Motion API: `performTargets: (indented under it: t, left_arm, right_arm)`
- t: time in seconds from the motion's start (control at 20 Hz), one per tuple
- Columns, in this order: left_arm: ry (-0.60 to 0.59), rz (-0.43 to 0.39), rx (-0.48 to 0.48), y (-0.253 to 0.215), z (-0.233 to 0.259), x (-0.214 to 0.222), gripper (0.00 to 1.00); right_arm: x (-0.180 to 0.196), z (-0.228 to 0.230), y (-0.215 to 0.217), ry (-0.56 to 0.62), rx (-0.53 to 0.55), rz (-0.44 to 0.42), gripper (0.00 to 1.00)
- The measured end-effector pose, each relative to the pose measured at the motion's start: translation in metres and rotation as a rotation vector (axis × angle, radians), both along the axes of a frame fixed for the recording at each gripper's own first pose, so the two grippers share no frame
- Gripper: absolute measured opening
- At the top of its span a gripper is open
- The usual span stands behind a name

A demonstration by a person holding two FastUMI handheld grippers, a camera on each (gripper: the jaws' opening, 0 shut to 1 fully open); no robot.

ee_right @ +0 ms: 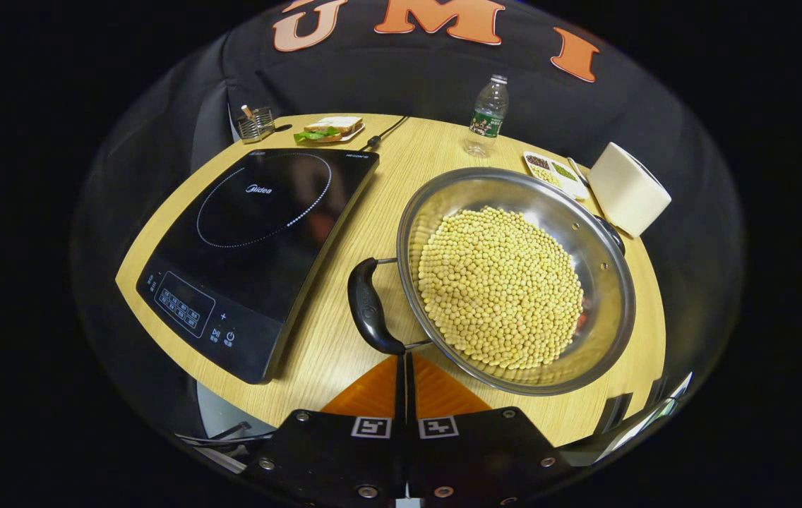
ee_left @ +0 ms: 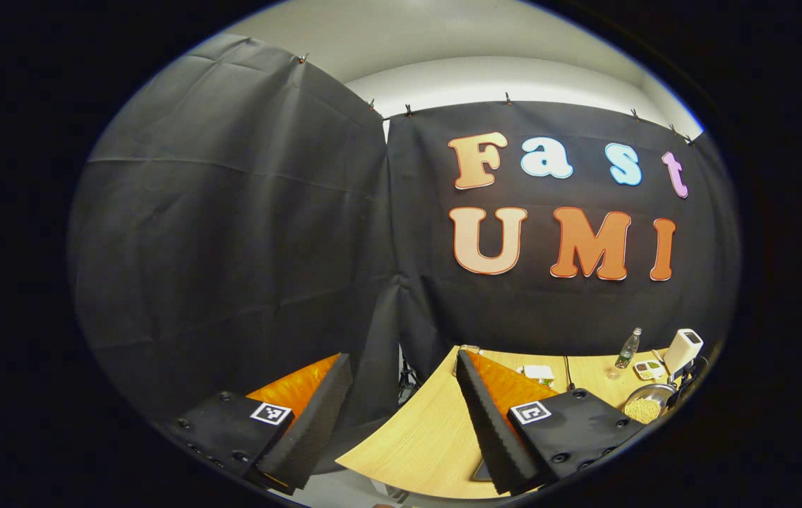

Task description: First push the handle of the pot to place it horizontally, then grasp the pot with both hands and set it on the induction cooktop.

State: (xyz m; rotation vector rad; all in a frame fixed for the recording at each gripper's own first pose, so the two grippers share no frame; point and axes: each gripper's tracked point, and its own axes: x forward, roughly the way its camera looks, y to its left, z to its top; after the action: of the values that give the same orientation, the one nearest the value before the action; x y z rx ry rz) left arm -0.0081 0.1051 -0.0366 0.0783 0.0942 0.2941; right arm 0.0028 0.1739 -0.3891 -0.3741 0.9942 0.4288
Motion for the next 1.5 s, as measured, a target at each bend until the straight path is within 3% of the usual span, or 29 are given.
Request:
performTargets:
  t: [0.8, 1.5]
  left_arm:
    - [-0.039, -0.027, 0.020, 0.000, 0.003, 0.004, 0.97]
    - [-0.054, 0.028, 0.004, 0.008, -0.001, 0.008, 0.97]
  right_arm:
    - [0.017, -0.006, 0.029, 0.013, 0.032, -0.029, 0.00]
    - [0.036, -0.010, 0.054, 0.022, 0.054, -0.060, 0.00]
